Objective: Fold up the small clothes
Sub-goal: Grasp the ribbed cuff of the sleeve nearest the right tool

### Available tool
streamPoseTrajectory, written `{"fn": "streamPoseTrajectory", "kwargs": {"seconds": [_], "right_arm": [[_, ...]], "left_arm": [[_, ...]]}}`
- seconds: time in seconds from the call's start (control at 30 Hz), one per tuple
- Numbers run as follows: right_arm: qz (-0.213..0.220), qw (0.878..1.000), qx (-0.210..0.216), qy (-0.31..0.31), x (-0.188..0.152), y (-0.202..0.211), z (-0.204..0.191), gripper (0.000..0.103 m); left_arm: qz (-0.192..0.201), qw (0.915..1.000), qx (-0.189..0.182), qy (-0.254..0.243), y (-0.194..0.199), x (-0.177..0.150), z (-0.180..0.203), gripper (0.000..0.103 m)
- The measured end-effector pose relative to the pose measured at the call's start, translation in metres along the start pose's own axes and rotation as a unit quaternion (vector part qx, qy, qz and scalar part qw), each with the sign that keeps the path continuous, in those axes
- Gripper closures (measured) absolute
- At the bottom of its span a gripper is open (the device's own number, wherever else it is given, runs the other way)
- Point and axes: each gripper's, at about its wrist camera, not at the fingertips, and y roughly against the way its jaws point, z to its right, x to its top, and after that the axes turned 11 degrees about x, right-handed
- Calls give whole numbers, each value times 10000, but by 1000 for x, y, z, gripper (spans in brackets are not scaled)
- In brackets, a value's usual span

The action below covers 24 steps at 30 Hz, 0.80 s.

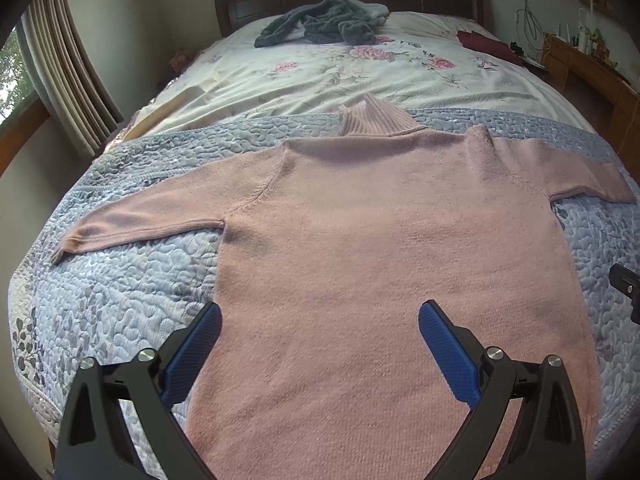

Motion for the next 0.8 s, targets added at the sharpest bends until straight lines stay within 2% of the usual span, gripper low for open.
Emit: {"fn": "streamPoseTrajectory", "kwargs": {"seconds": [0.1, 0.17, 0.3, 0.4, 0.43, 0.53, 0.73, 0.8], "right_arm": [[-133, 9989, 116, -433, 29, -17, 53, 3], [-244, 9964, 22, -808, 51, -32, 97, 3], [-293, 9903, -220, -1338, 95, -56, 185, 3], [-473, 9788, 78, -1993, 119, -75, 248, 3], [-484, 9765, 4, -2100, 125, -81, 266, 3], [-561, 9733, -255, -2212, 140, -96, 301, 3], [-682, 9606, 121, -2693, 147, -124, 342, 3], [-704, 9557, 201, -2850, 147, -133, 352, 8]], "left_arm": [[108, 9999, -86, -64, -13, 29, 26, 4], [163, 9996, -205, -46, -22, 51, 44, 4], [355, 9991, -212, -78, -36, 89, 83, 4], [361, 9988, -312, -113, -49, 110, 110, 4], [345, 9988, -340, -122, -53, 115, 118, 4], [295, 9987, -387, -149, -67, 125, 137, 4], [174, 9988, -456, -95, -90, 136, 161, 4], [162, 9987, -468, -81, -95, 137, 165, 4]]}}
